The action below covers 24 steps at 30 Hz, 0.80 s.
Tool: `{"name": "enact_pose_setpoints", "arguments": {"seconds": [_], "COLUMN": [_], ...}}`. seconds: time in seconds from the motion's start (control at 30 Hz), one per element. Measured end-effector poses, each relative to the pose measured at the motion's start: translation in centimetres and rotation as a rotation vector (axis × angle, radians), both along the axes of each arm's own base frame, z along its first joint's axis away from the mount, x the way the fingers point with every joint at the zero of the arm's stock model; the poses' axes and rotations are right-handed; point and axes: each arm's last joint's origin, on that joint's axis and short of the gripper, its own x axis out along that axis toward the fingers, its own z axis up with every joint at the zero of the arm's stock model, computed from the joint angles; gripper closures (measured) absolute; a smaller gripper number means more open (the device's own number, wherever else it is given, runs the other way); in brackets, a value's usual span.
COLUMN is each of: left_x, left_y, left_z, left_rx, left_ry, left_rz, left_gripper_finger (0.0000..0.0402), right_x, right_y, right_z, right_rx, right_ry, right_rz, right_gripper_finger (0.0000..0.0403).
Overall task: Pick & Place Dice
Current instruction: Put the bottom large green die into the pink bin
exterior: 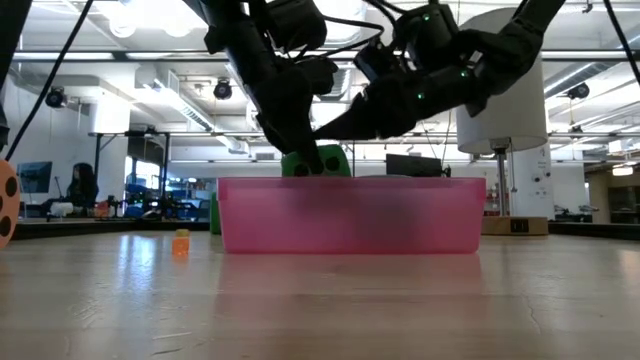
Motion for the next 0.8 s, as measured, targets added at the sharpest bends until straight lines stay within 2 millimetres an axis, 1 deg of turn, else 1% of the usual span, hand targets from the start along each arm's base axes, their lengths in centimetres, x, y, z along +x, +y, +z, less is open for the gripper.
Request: {"name": "enact_pose_setpoints", "arguments": {"seconds": [0.4, 0.57, 0.7, 0.8], "left_x": [0.01, 0.02, 0.03, 0.08], "left_y": [-0.01, 0.00, 0.01, 0.00], "left_z": [0.00, 0.02, 0.01, 0.05], "left_rx": [0.000, 0.000, 0.000, 0.000], "left_ry": [-0.003, -0.004, -0.004, -0.010], "left_rz": [-0.001, 0.002, 0.002, 0.001], "left_gripper_finger": [0.0004, 0.0003, 0.0004, 0.0002], "right_x": [0.06, -0.15, -0.17, -0.24], "right_y": [-0.11, -0.30, -0.32, -0.33], "right_z": [-0.46, -0.92, -0.85, -0.40], "right_rx": [0.024, 0.041, 0.041, 0.039], "right_ry": [0.051, 0.101, 0.099, 0.079], "right_rz": [-0.009, -0.020, -0.021, -0.022], "right_gripper_finger": [0.0394, 0.0394, 0.0394, 0.0394]}}
